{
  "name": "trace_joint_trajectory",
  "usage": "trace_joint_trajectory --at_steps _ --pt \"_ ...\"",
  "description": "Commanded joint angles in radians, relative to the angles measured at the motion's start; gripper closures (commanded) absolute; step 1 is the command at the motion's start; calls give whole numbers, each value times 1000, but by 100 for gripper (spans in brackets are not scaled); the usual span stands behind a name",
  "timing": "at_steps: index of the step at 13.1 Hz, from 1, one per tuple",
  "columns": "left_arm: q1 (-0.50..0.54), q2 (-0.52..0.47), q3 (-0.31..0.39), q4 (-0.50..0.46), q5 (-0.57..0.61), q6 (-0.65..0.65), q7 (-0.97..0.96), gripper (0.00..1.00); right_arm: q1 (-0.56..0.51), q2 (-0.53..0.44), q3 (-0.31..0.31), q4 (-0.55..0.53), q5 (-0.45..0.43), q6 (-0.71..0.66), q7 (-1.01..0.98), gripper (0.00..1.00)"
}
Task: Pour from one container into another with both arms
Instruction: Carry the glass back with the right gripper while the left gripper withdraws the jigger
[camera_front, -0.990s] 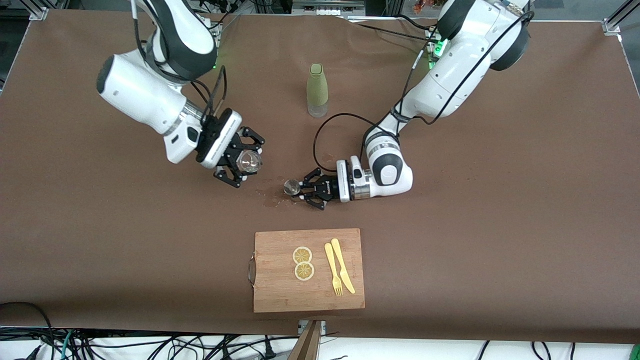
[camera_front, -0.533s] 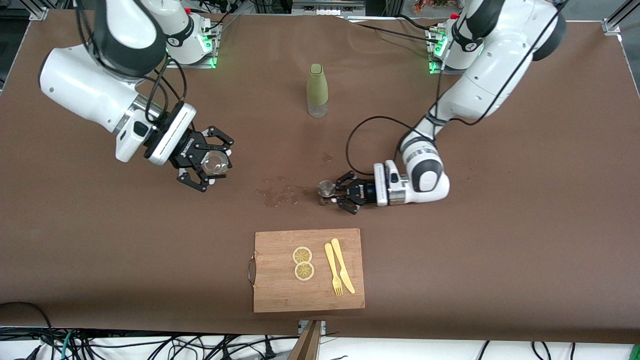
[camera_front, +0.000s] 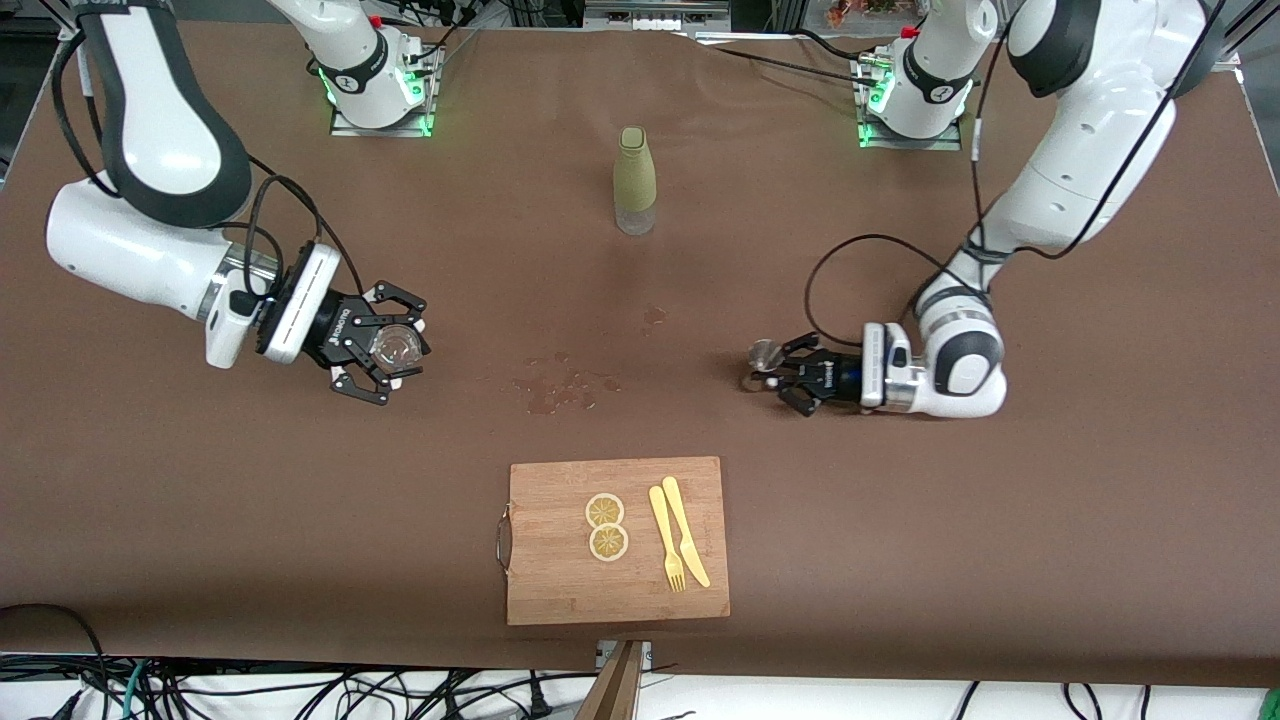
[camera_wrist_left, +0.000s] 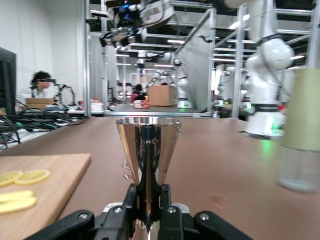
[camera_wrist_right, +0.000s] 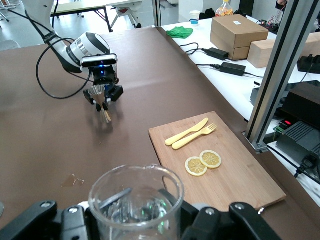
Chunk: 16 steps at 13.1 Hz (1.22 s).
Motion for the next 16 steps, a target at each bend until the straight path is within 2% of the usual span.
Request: trace_joint_trajectory --at_steps 1,2,4,6,10,16 --pt "80 -43 66 -41 141 -125 28 100 -74 -18 18 -42 28 -55 -94 73" --pt "88 -43 123 -34 187 -179 40 100 -94 -17 18 -59 28 -66 -134 73" --pt "88 -30 227 -30 208 -265 106 100 -128 1 -1 -84 38 -84 -209 73" --pt "93 -27 315 -23 256 -345 172 100 -130 26 -68 -85 122 -144 -300 73" --pt "111 -20 418 -14 287 -428 285 100 -153 104 -154 -87 224 -212 -459 73" --pt "116 25 541 -11 310 -523 431 100 -162 304 -180 -82 302 -282 -654 73"
